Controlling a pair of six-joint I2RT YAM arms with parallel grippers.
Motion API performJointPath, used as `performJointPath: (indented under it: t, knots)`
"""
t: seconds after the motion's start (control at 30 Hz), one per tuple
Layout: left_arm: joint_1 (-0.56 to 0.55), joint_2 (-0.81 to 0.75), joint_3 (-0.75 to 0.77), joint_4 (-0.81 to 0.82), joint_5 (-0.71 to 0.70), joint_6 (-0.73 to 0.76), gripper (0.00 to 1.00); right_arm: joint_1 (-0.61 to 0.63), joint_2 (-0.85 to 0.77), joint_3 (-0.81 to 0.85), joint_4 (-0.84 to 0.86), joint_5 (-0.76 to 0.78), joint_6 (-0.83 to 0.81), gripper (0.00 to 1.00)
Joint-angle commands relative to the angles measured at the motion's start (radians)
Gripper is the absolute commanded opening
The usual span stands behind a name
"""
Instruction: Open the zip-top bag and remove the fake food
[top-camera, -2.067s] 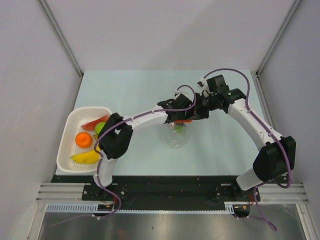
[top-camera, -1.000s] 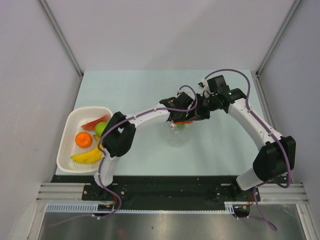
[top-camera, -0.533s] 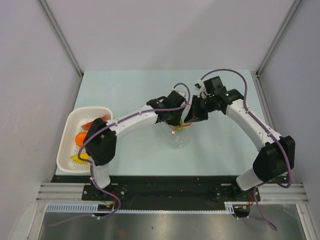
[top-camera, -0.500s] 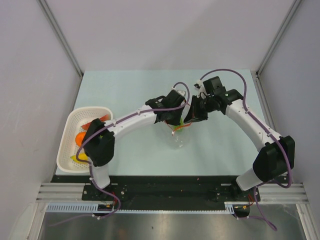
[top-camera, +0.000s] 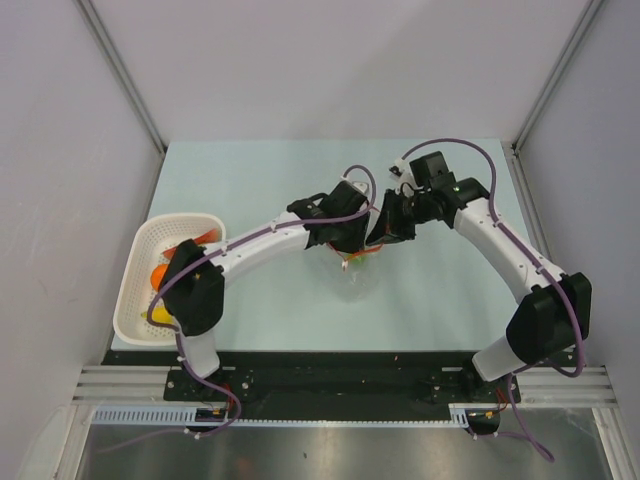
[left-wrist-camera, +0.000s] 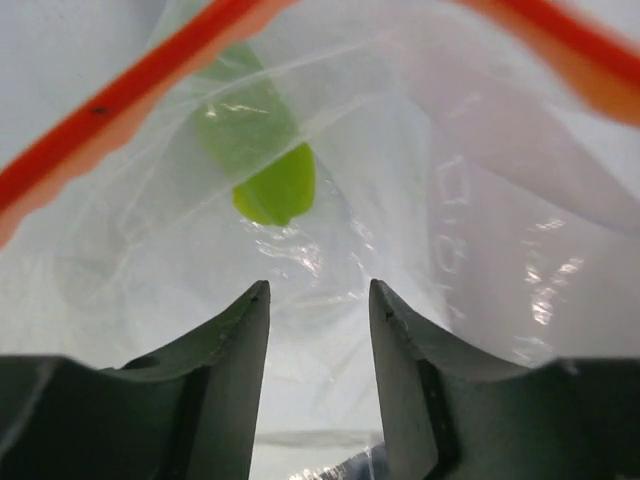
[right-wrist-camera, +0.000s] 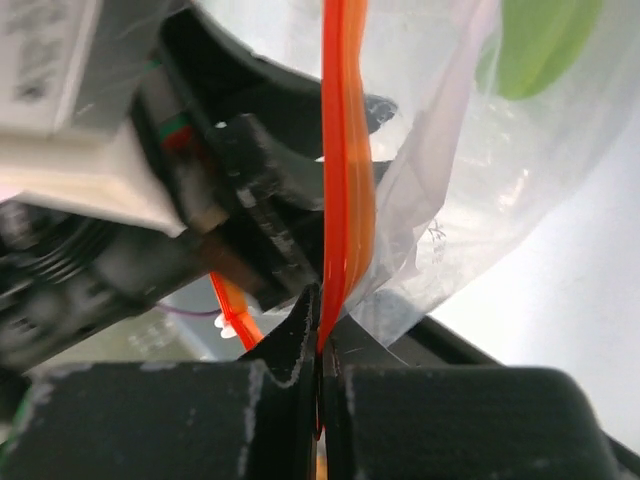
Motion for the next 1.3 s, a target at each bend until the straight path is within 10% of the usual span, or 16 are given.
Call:
performJointPath:
  t: [0.0,0.57,1.27]
  knots:
    - [0.005,-0.075,-0.042,0.054,-0.057,-0.015,0.52,-0.008,-0.057,0.017,0.031,-0.188,0.070,0.00]
    - [-0.053,0.058,-0.090,0.075,-0.020,-0.030,0.75,-0.014,-0.023,0.008,-0.094,-0.070,-0.011,0.00]
    - [-0.058,0.258,0.062,0.045,-0.122,-0.061,0.61,-0.050,-0.070,-0.052,-0.123,-0.039,-0.038,0.00]
